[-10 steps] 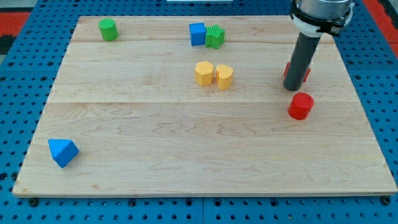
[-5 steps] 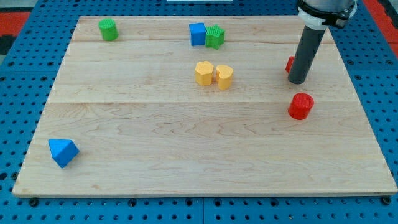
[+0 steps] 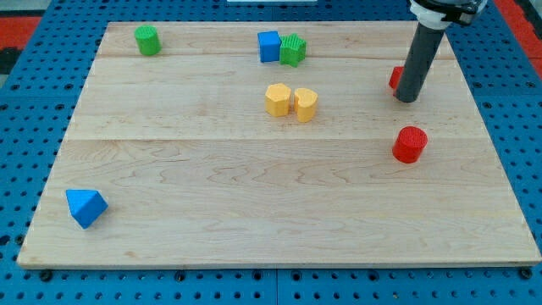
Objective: Move the red star towards up
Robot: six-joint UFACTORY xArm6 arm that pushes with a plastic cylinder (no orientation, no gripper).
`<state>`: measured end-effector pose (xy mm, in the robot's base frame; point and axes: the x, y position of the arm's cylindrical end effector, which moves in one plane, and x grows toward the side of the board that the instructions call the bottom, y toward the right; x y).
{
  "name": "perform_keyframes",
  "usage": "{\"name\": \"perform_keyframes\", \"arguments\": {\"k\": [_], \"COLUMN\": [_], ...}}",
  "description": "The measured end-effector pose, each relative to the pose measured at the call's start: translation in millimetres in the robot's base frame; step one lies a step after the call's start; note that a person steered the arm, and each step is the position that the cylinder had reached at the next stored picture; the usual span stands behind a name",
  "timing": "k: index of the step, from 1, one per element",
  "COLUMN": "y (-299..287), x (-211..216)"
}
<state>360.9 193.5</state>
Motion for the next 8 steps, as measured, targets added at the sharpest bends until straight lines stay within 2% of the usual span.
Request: {"name": "perform_keyframes", "arguments": {"k": [2, 3, 5, 8], "y": [0.3, 0.3, 5.4, 16.6], "x": [-35.1, -35.1, -6.1, -6.1]}}
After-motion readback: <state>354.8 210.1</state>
